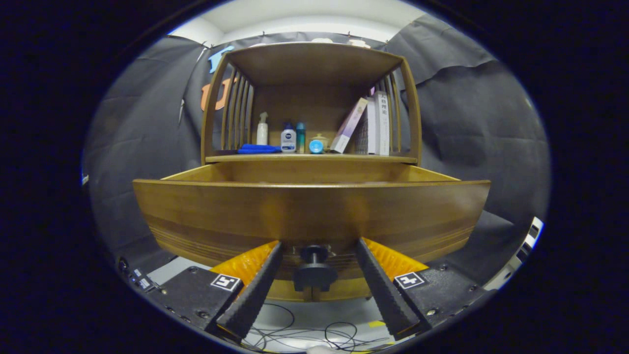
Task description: Pull open the drawer, take out the items inside it, and place them on the countertop above the cabinet.
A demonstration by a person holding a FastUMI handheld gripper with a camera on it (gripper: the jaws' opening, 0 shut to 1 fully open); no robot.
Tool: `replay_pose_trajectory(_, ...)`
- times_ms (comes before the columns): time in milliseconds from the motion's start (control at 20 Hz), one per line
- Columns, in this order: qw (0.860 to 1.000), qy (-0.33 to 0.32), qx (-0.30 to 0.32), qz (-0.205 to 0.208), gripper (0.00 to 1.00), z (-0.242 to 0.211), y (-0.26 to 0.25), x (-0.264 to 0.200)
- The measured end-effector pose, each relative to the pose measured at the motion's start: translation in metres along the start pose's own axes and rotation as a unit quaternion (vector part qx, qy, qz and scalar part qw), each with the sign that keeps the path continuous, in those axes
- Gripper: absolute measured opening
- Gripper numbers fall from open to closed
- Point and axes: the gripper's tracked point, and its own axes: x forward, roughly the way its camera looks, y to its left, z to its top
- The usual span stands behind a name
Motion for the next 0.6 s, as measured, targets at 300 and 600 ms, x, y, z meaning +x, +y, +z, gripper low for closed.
replay_pose_trajectory(300,0.999,0.002,0.029,0.021,0.99,0.007,-0.005,0.026)
replay_pose_trajectory(600,1.000,0.006,0.024,0.017,0.99,0.019,0.001,0.064)
